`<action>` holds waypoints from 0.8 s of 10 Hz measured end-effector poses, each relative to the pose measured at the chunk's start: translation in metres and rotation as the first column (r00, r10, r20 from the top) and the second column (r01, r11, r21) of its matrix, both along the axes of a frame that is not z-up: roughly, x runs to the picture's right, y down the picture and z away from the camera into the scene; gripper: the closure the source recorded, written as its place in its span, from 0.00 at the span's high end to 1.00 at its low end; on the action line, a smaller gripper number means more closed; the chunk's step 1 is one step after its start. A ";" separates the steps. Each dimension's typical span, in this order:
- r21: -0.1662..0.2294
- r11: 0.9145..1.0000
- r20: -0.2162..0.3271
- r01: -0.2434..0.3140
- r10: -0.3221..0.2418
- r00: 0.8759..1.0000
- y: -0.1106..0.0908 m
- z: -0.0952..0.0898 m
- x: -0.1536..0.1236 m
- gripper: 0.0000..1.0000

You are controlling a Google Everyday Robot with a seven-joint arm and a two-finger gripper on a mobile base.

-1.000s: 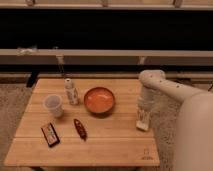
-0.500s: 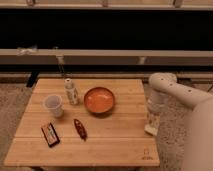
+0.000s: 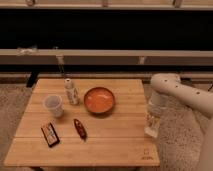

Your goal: Wipe the white sponge on the table

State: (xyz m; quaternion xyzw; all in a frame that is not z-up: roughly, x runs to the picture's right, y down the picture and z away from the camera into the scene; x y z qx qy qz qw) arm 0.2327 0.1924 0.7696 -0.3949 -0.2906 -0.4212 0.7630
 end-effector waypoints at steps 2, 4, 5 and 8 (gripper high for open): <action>0.003 0.999 0.086 0.043 -0.043 0.995 -0.001 -0.002 -0.045 0.00; 0.012 0.996 0.176 0.086 -0.087 0.981 0.000 -0.005 -0.083 0.01; 0.018 0.995 0.211 0.099 -0.101 0.972 -0.001 -0.005 -0.095 0.05; 0.037 0.992 0.272 0.124 -0.129 0.954 -0.004 -0.007 -0.114 0.31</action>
